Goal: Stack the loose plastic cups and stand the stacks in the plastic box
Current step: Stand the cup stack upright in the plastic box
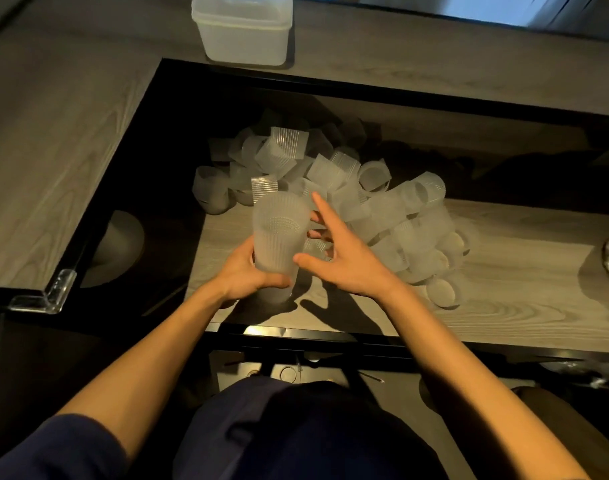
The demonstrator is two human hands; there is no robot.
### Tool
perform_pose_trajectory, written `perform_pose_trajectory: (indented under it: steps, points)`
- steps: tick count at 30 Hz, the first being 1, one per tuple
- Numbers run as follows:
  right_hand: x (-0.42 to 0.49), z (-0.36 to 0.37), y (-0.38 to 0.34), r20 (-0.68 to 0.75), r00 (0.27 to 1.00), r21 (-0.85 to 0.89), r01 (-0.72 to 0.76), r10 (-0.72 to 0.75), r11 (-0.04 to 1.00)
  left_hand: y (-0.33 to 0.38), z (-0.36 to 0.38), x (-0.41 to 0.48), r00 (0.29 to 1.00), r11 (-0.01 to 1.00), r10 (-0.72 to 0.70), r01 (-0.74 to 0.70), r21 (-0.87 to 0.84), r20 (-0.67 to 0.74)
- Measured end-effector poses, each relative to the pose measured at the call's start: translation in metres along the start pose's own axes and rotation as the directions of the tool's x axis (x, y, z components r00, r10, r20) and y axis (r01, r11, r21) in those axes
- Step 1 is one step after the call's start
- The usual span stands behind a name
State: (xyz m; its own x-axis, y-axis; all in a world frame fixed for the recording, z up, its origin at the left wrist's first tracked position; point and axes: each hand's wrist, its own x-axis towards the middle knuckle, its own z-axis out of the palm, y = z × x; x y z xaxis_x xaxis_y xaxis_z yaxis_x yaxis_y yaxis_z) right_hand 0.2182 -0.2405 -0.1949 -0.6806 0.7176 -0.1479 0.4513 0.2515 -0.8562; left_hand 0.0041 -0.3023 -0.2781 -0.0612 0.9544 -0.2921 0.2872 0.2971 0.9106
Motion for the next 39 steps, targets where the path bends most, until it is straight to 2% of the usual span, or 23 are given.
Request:
perform_pose_trajectory:
  steps: [6,16,19,23,26,29,33,39]
  points:
    - [0.023,-0.004,-0.013,-0.033,0.999,-0.041,0.028,-0.029,0.999,0.052,-0.027,0.005,0.985,0.985,0.172,-0.172,0.022,-0.006]
    - [0.080,-0.055,-0.101,-0.178,0.952,-0.068,0.240,-0.248,0.968,0.164,-0.117,0.022,0.912,0.909,0.410,-0.409,0.078,0.000]
    - [0.100,-0.076,-0.139,-0.243,0.914,-0.051,0.322,-0.324,0.946,0.198,-0.152,0.033,0.892,0.889,0.453,-0.449,0.091,-0.017]
    - [0.133,-0.107,-0.186,-0.360,0.829,-0.025,0.449,-0.427,0.893,0.251,-0.189,0.050,0.858,0.859,0.512,-0.511,0.043,-0.033]
    - [0.162,-0.132,-0.213,-0.410,0.792,-0.034,0.482,-0.451,0.876,0.290,-0.212,0.068,0.857,0.858,0.514,-0.512,0.049,-0.036]
    - [0.194,-0.154,-0.229,-0.407,0.788,-0.060,0.482,-0.462,0.874,0.316,-0.231,0.091,0.861,0.865,0.502,-0.498,0.059,-0.088]
    - [0.243,-0.176,-0.235,-0.384,0.800,-0.105,0.458,-0.461,0.883,0.326,-0.257,0.135,0.835,0.846,0.533,-0.524,0.097,-0.134]
    - [0.324,-0.188,-0.215,-0.333,0.840,-0.146,0.403,-0.429,0.903,0.311,-0.289,0.217,0.842,0.859,0.509,-0.484,0.165,-0.179]
